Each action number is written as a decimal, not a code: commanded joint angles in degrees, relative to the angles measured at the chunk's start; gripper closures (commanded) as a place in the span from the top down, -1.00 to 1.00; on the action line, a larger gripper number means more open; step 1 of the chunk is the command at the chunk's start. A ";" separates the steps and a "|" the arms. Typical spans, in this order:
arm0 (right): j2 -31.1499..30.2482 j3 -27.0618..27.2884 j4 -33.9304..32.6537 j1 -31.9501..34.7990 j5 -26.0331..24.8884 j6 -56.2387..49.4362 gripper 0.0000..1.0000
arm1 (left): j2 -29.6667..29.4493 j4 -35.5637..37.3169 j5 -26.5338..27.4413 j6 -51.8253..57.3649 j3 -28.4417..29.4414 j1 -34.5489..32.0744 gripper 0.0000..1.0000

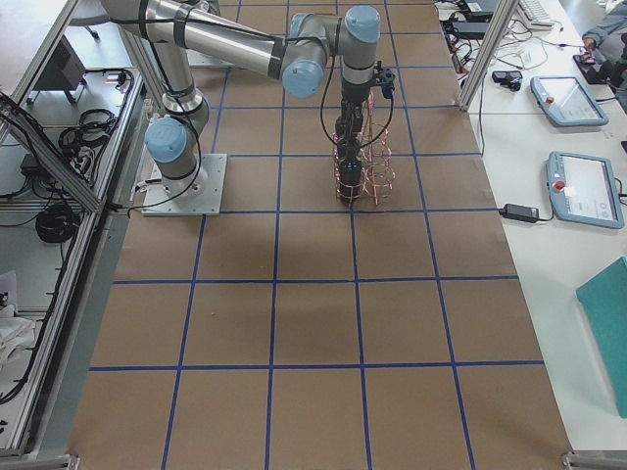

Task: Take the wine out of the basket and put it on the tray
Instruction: 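Lower the right gripper onto the middle dark wine bottle's neck in the rack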

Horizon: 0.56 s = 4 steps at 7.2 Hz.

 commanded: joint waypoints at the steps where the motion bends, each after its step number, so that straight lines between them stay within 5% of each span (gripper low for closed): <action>1: 0.27 0.23 -0.25 0.00 0.41 0.00 0.27 | -0.06 0.00 0.08 0.01 -0.11 0.00 1.00; 4: 0.44 0.59 0.71 0.00 0.32 -0.09 0.25 | 0.02 0.18 1.40 0.01 -0.46 0.00 1.00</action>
